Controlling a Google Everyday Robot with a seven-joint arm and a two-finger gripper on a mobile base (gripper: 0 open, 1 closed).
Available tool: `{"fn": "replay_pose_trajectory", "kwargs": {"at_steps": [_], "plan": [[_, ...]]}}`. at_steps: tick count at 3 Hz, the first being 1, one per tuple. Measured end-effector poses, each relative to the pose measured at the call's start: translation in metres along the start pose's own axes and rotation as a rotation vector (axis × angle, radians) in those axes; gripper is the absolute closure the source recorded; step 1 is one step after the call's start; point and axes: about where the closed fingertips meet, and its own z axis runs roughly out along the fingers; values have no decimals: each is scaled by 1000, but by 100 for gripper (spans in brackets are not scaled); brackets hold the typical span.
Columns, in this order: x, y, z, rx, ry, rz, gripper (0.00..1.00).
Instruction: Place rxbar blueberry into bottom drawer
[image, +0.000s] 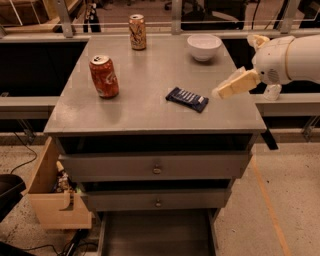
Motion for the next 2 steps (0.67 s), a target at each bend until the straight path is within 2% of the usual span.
{"fn": "replay_pose_trajectory", "kwargs": {"at_steps": [2], "plan": [[0, 0, 6, 6, -1, 10, 0]]}}
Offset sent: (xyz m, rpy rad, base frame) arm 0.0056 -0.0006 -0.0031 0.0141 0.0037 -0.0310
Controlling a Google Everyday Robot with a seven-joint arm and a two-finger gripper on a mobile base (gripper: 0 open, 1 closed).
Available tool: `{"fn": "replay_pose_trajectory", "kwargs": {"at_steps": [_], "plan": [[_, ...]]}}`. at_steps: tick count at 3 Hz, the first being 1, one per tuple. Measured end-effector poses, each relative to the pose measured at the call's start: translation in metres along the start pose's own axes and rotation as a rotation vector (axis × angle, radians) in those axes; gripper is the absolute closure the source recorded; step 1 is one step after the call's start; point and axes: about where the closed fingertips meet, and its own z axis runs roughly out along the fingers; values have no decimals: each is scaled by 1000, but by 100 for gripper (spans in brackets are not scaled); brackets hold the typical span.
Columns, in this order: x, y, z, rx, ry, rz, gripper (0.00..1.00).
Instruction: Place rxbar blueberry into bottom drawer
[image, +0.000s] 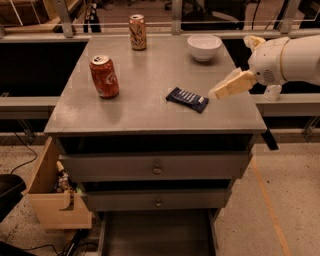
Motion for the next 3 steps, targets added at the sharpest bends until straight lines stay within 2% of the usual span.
{"fn": "replay_pose_trajectory", "kwargs": {"at_steps": [2, 3], "plan": [[15, 7, 61, -44, -91, 86, 0], [26, 10, 79, -85, -130, 113, 0]]}}
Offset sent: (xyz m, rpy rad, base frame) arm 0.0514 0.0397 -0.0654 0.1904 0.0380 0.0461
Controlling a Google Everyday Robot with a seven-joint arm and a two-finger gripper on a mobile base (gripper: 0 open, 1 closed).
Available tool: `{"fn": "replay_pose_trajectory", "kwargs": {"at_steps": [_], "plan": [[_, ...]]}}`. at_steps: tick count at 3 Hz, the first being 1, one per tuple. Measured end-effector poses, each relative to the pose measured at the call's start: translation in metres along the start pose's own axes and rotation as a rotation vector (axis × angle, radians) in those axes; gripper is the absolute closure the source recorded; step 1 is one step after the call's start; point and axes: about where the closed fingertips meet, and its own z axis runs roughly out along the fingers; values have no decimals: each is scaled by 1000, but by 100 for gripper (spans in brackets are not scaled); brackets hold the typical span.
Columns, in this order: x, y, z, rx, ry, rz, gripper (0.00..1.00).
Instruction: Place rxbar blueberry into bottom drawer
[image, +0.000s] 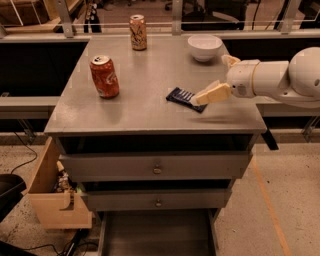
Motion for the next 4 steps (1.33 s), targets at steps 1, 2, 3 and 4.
{"fn": "replay_pose_trajectory", "kwargs": {"at_steps": [1, 2, 3, 4], "plan": [[15, 1, 17, -81, -38, 47, 0], [27, 17, 23, -163, -81, 95, 0], [26, 38, 25, -208, -105, 113, 0], [19, 60, 23, -209, -114, 126, 0]]}}
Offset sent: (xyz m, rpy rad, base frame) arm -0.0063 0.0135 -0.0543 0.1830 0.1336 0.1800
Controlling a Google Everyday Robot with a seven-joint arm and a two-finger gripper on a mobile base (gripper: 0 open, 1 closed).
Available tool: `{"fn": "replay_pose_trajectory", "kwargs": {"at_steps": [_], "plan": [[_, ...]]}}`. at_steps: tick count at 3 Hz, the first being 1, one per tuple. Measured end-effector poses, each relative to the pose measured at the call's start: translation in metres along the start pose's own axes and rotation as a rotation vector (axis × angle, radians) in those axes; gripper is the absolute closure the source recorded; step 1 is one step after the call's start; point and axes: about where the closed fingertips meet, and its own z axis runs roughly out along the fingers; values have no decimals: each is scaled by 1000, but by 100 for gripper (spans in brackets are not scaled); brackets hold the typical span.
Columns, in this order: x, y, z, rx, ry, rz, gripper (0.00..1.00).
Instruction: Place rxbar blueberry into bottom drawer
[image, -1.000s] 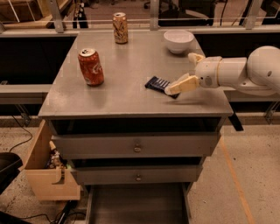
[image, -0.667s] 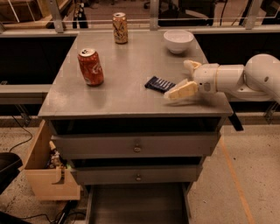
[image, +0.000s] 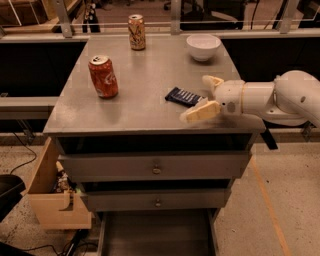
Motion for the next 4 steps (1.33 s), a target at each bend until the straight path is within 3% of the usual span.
{"fn": "replay_pose_trajectory", "kwargs": {"at_steps": [1, 4], "plan": [[3, 9, 8, 30, 23, 6, 0], [24, -14, 10, 111, 33, 49, 0]]}}
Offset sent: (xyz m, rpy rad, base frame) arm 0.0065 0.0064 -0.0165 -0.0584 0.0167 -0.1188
